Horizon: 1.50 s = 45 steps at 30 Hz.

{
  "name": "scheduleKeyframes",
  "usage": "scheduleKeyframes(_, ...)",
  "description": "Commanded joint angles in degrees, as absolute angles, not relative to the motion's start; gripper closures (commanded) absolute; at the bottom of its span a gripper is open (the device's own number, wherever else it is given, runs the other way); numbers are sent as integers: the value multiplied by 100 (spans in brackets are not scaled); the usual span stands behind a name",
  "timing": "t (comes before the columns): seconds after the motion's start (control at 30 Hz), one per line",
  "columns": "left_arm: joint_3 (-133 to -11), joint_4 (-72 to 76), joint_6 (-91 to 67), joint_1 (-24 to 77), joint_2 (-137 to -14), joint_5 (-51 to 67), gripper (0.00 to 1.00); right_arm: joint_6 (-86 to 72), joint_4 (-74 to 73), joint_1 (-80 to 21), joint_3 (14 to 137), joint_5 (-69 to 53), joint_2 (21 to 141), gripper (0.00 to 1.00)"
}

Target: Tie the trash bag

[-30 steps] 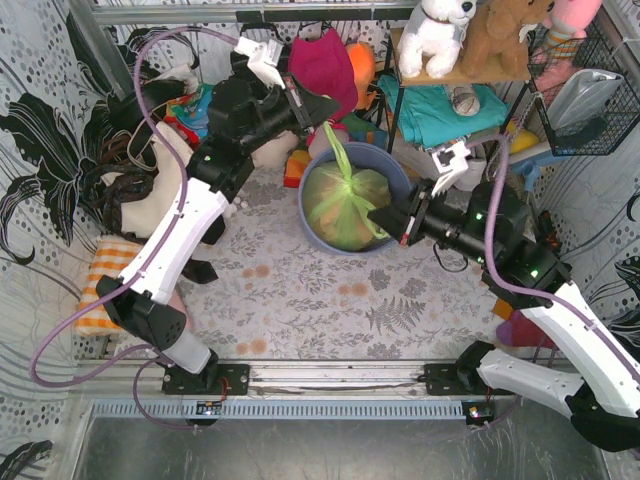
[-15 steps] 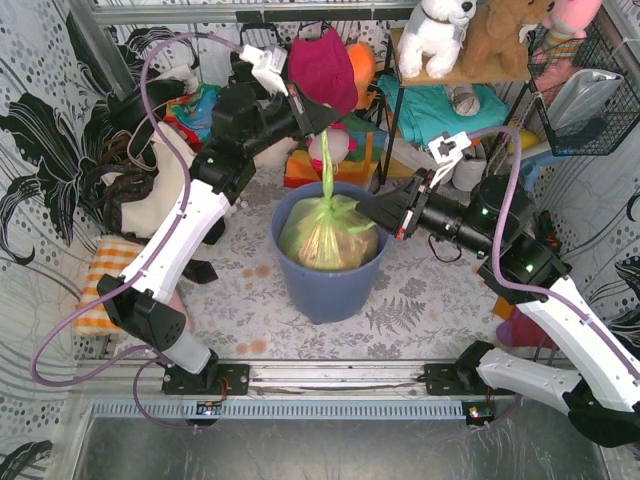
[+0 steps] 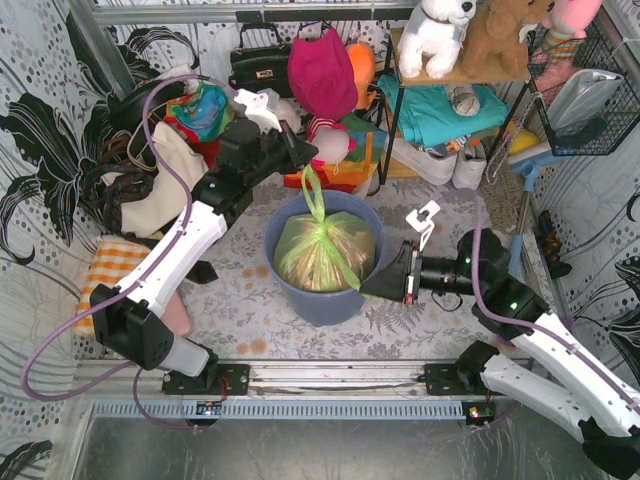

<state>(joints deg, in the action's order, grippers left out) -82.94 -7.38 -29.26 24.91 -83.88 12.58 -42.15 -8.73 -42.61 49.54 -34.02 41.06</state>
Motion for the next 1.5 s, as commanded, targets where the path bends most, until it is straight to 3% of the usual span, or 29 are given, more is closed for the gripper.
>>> scheduleKeyframes(0.0,-7965,-884,-2551,2352,-8465,374,100,-5043,-77,-4245,3989,-4392,3664,100)
scheduleKeyframes(0.33,-8683,-1540,-2253,2333,-8997,-60,100,-5532,964,-4245,3943,-4954,3692,100)
scheduleKeyframes(0.5,-8754,-709,-2405,2331,-8595,1290,100,-5428,1287,-4245,4769,-4640,4194,100)
scheduleKeyframes(0.77,-8652,1443,-3953,2347,-8099,4034,100,-5213,1830,-4247,5868,-2799,5198,100)
scheduleKeyframes(1.03,-8627,1988,-4546,2480,-7931,4509,100,-4750,2199,-4245,7741,-2872,6741,100)
scheduleKeyframes(1.3,-8479,2039,-4544,2589,-7910,4475,100,-4589,2010,-4245,7283,-2288,6420,100)
scheduleKeyframes(1.37,-8468,1993,-4475,2593,-7890,4390,95,-4566,1925,-4245,7335,-2302,6395,96)
scheduleKeyframes(1.47,-8564,1475,-4118,2580,-7827,3939,69,-4296,1485,-4245,7583,-2223,6326,77)
